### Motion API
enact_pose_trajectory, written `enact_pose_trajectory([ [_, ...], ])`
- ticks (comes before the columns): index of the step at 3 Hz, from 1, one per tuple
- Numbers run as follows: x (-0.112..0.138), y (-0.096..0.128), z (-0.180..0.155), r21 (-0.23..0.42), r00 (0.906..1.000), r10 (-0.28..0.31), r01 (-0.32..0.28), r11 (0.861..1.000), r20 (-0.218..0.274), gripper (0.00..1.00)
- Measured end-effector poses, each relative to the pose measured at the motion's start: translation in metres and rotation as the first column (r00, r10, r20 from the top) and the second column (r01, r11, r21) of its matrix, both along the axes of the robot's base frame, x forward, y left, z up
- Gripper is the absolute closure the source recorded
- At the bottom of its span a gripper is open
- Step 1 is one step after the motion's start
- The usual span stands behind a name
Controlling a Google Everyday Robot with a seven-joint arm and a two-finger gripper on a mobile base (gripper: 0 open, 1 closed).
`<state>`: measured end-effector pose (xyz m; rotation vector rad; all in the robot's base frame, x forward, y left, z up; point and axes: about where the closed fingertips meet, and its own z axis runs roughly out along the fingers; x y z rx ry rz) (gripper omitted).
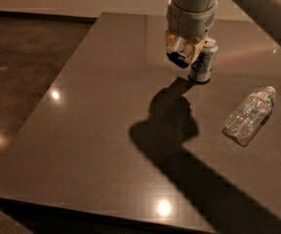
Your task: Move rxbar chocolate near water bottle
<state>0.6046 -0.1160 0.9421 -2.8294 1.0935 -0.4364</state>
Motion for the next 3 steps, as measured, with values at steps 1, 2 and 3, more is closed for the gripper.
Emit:
enact_pose_trajectory([
  [1,-0.012,-0.0214,0.0003,-0.004,0.9989,-0.042,0.042,0.999,-0.019,1.0],
  [2,-0.012,-0.0214,0.0003,-0.003,0.9989,-0.042,0.042,0.999,-0.019,1.0],
  [3,-0.0121,-0.0201,0.0011,-0.015,0.9991,-0.042,0.042,0.999,-0.009,1.0],
])
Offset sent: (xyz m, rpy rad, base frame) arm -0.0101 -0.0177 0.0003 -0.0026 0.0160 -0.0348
